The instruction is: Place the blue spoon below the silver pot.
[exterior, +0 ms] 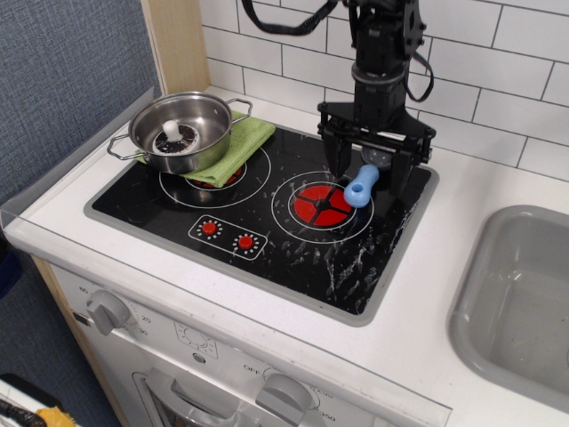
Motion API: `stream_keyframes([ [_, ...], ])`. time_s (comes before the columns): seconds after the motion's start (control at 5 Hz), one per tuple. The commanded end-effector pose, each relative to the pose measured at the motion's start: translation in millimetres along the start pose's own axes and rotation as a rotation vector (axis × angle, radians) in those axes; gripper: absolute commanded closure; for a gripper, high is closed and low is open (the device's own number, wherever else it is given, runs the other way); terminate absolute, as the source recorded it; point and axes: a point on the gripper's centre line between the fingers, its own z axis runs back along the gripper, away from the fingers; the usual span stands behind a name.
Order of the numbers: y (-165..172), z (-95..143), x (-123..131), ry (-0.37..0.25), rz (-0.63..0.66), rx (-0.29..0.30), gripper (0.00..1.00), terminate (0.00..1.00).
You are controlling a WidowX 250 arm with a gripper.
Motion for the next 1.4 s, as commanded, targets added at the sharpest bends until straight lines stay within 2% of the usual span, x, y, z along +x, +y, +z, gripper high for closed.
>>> stream_keyframes([
  [0.0,-3,11,5,-0.020,-0.041,-0.005,1.00,0.00],
  [0.4,-4,45,-5,-0.065,-0.111,-0.064,1.00,0.00],
  [0.6,4,70,-12,-0.110,-0.137,-0.053,1.00,0.00],
  [0.8,34,87,-33,-0.124,-0.181,-0.040,1.00,0.00],
  [1.2,129,77,-111,-0.070,-0.121,0.041,1.00,0.00],
])
